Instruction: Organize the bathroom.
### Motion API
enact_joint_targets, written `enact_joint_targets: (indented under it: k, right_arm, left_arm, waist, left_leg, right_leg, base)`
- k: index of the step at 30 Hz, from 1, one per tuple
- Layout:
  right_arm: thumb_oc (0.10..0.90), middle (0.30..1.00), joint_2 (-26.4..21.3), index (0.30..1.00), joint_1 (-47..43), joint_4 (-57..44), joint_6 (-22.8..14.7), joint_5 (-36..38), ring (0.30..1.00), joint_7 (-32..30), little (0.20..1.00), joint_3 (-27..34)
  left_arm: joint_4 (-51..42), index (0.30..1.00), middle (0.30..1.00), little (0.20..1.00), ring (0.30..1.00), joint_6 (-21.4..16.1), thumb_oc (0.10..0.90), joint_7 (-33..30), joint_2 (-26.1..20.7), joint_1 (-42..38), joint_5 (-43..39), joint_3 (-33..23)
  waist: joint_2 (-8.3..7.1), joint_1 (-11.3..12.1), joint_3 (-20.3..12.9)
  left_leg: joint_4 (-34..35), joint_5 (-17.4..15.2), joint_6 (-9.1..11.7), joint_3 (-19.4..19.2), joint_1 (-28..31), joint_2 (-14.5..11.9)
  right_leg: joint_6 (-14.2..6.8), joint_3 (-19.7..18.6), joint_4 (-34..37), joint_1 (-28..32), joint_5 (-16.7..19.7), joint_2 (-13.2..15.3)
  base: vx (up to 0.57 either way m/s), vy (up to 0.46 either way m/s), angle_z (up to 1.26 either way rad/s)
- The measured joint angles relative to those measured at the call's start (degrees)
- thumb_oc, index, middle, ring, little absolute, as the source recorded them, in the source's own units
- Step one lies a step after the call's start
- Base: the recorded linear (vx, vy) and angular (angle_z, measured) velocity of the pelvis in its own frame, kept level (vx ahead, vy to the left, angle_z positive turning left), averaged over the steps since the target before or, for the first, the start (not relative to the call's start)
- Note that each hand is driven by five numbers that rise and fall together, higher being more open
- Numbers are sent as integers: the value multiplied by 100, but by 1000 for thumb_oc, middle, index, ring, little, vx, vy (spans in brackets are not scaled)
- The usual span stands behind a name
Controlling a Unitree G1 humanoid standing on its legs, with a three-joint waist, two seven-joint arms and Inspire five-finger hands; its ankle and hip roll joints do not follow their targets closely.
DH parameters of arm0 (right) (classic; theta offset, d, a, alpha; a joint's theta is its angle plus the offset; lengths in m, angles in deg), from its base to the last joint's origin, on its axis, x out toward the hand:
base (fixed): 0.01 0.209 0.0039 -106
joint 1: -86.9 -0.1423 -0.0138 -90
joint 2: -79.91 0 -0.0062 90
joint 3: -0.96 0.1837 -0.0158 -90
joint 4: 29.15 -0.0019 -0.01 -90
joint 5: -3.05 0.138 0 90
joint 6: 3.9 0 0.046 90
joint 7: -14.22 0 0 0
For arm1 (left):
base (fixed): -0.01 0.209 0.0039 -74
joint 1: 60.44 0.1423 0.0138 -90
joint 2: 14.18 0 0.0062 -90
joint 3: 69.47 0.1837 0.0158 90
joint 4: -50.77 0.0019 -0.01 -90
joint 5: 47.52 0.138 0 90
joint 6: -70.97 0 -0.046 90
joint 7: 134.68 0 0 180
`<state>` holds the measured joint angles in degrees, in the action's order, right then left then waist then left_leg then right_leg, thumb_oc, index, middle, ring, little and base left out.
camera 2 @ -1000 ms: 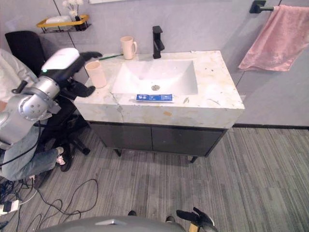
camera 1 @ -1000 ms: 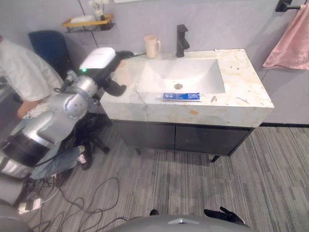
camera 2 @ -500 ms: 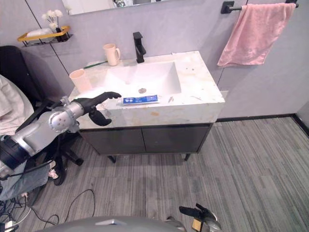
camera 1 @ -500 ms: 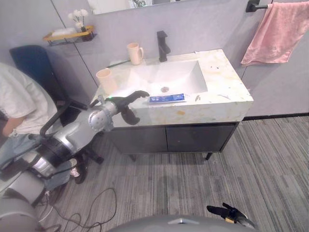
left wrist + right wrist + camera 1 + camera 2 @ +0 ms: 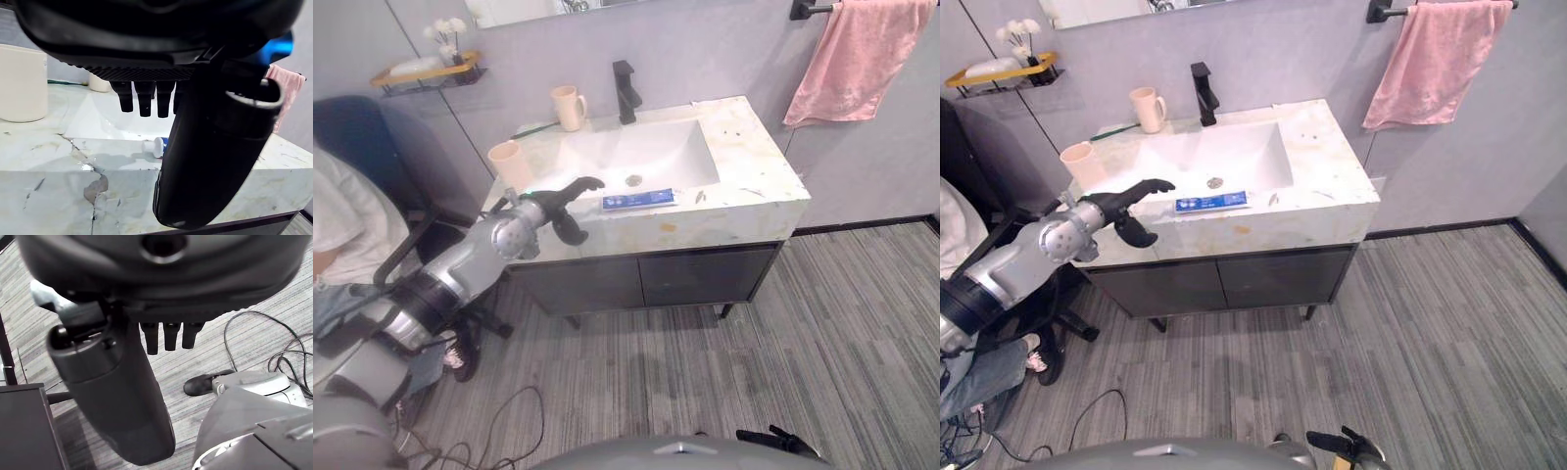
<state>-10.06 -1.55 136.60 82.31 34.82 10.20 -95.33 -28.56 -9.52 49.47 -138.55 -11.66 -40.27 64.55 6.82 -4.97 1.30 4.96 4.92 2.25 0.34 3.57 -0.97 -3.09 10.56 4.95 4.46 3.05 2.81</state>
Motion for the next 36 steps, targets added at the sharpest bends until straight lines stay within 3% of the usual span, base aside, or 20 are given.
enact_joint_targets:
  k: [12, 18, 22, 24, 25, 26, 29, 30, 33, 36]
  right_arm:
    - [800, 900, 0, 900, -16, -2, -7, 6, 900, 1, 900, -9]
    - [800, 900, -2, 900, -92, -18, -26, 21, 900, 1, 900, -23]
    - [800, 900, -27, 900, -201, -16, -120, 22, 900, -6, 900, 61]
    - [800, 900, -79, 900, -197, 3, -138, 22, 900, -13, 900, 68]
    - [800, 900, -104, 900, -207, 2, -143, 20, 900, -16, 900, 67]
    - [800, 900, -140, 900, -250, 5, -127, 11, 900, -34, 900, 19]
    - [800, 900, -189, 900, -309, -1, -126, 14, 900, -35, 900, -5]
    - [800, 900, -185, 900, -470, -6, -106, -12, 900, -32, 900, -11]
    - [800, 900, -31, 900, -582, -122, -94, -13, 900, -12, 900, -33]
    - [800, 900, 113, 900, -474, -29, -84, -125, 900, 1, 900, -67]
  left_arm:
    - [595, 900, 900, 900, 900, 307, 800, 14, 227, -122, -322, 79]
    - [746, 900, 900, 900, 900, 299, 800, -23, 313, -124, -234, 81]
    - [906, 900, 900, 900, 900, 112, 800, -239, 407, -185, -235, 80]
    - [912, 900, 900, 900, 900, 12, 800, -296, 451, -185, -234, 78]
    - [938, 900, 900, 900, 900, -51, 800, -314, 454, -185, -233, 79]
    - [983, 900, 900, 900, 900, -68, 800, -314, 453, -167, -214, 68]
    - [1023, 900, 900, 900, 900, -46, 800, -315, 449, -167, -191, 46]
    - [1201, 900, 900, 900, 900, -148, 800, -388, 447, -225, 14, -6]
    - [1683, 900, 900, 900, 900, -230, 800, -496, 468, -461, 14, 26]
    - [1876, 900, 900, 900, 900, -171, 800, -572, 477, -632, 13, 87]
  waist:
    - [30, -122, 152]
    - [61, -129, 181]
    - [76, -151, 476]
    - [144, -108, 551]
    - [144, -15, 601]
    - [164, 168, 601]
    - [122, 328, 628]
    - [103, 267, 641]
    - [-190, 45, 783]
    - [-372, -14, 776]
  left_leg:
    - [-1, -17, 29, -128, 75, -92]
    - [-28, 20, 86, -135, 89, -117]
    - [-319, 54, 160, -395, -22, 23]
    - [-294, 17, 207, -443, -22, 4]
    - [-374, -39, 279, -428, -28, 15]
    - [-371, -157, 195, -285, 30, 51]
    - [-221, -204, 33, -177, 119, 126]
    - [13, -104, -206, -166, 211, 173]
    - [12, -99, -219, -187, 281, 200]
    - [-7, -83, -243, -181, 238, 261]
  right_leg:
    - [40, -128, 0, 15, 10, -88]
    - [49, -122, -5, 41, -14, -113]
    - [74, -8, -3, 145, -34, -26]
    - [98, -12, -3, 139, -43, -59]
    - [111, -190, -4, 115, -35, -63]
    - [113, -428, -33, 31, 34, -83]
    - [101, -658, -35, -21, 140, -109]
    - [-125, -762, -390, -280, 188, -115]
    - [-164, -773, -693, -353, 67, 4]
    - [-105, -651, -347, -231, 73, 225]
  base:
    - [50, -54, -7]
    - [7, -16, 1]
    - [49, 44, 16]
    - [80, -1, 6]
    - [58, -35, -48]
    - [45, -42, -78]
    - [-51, -70, -61]
    - [-26, -33, -41]
    - [-13, -97, -11]
    - [-6, -147, 9]
